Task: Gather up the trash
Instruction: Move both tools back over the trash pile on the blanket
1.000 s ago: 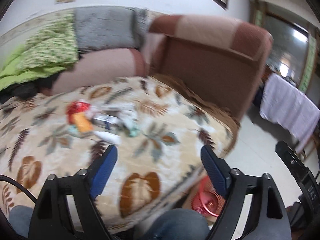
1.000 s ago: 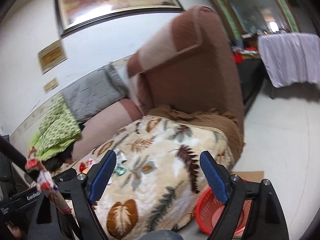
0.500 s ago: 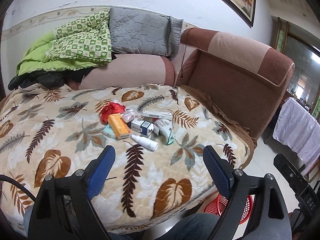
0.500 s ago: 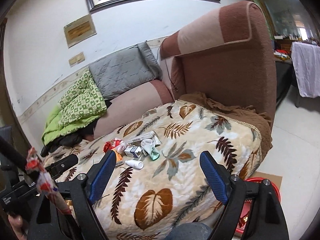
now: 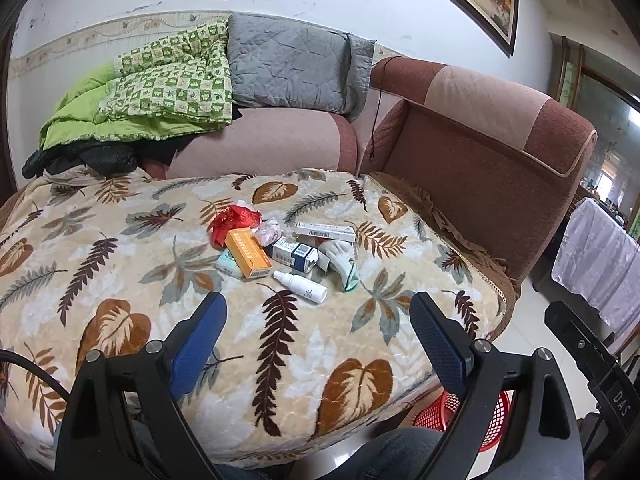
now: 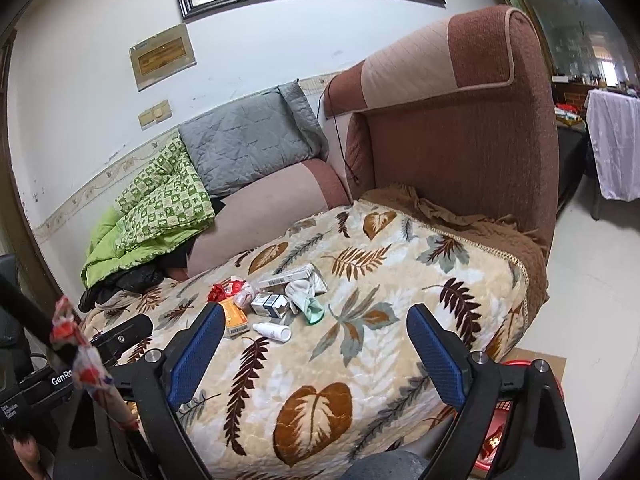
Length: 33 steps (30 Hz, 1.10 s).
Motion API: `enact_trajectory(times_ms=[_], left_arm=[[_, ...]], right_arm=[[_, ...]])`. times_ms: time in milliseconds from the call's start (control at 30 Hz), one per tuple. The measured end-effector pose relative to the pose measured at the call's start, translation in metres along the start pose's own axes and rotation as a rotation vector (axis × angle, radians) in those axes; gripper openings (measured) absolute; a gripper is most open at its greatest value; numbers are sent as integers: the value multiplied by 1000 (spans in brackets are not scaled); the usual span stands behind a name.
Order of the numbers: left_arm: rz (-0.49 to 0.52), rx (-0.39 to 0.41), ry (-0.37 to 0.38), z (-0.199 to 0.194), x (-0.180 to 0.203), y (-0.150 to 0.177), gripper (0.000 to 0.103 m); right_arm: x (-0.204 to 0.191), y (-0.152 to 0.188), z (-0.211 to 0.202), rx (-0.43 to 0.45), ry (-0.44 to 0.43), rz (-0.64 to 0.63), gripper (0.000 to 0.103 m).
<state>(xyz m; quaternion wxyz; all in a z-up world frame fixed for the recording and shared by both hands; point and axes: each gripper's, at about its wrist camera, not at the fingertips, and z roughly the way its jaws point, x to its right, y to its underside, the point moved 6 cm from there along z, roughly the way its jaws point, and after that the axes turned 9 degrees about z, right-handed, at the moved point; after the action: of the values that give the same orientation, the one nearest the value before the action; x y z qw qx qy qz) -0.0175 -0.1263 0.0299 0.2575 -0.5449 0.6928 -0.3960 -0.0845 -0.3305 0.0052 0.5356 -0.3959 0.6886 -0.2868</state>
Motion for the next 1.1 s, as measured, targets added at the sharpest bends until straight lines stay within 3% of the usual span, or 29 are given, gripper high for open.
enact_trajectory(times_ms=[300, 600, 833, 1033, 1100], left_arm=[[-33, -30, 10, 15, -28, -2, 92], [-67, -60, -6, 50, -77, -34, 92], [-60, -165, -4, 127, -100, -66, 92], [-102, -292, -44, 219, -116, -76, 92], [-112, -318, -45, 246, -117, -75, 92]], right_arm=[[-7, 2, 21, -40, -47, -8, 95], [-15, 15, 78, -144, -129, -3, 95], [-21, 14, 148, -217, -164, 28, 95], [-20, -12, 208, -162, -149, 76, 94], [-20, -16, 239, -185, -151, 97, 94]])
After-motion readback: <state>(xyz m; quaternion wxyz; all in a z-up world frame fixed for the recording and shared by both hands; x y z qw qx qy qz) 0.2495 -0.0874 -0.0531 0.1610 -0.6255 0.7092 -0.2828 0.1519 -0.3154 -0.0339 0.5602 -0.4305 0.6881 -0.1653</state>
